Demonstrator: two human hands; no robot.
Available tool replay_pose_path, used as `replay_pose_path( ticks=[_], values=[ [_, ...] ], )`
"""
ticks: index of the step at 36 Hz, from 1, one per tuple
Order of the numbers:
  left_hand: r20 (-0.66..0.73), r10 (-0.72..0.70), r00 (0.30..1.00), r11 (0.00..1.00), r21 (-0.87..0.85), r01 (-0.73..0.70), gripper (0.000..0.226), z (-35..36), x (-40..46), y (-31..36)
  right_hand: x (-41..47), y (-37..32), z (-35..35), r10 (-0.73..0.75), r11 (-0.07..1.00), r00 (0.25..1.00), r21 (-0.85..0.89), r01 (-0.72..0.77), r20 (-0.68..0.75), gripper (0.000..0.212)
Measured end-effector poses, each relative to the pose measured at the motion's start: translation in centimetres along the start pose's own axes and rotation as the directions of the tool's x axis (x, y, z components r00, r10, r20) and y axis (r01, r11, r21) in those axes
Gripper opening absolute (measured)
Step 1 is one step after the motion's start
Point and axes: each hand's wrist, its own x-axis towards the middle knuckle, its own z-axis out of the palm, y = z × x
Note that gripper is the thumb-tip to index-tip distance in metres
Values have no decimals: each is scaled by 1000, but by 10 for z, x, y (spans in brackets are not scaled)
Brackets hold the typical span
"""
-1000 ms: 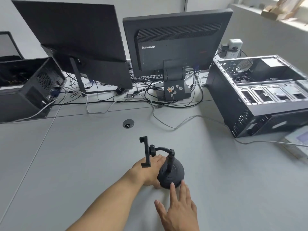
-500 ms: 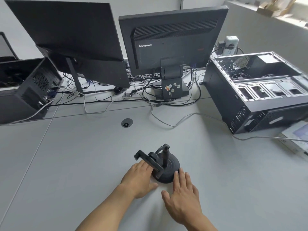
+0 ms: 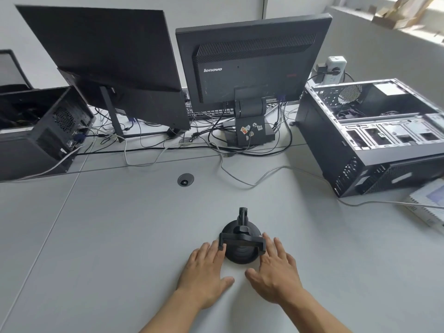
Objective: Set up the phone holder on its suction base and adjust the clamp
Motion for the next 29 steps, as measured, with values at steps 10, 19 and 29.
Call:
replay_pose_path(
  ticks=[10, 19, 29],
  values=[
    [30, -45, 999, 999, -28, 46, 85, 6, 0, 7, 13, 9, -9, -23, 1000, 999, -4, 23, 38, 87],
    [79, -27, 996, 995, -94, 35, 87, 2, -2, 3, 8, 8, -14, -18, 994, 999, 108, 13, 44, 92],
    [108, -96, 989, 954, -273, 122, 86, -62, -23, -24, -7, 19, -66, 39, 977, 975, 196, -83, 220, 97]
  ],
)
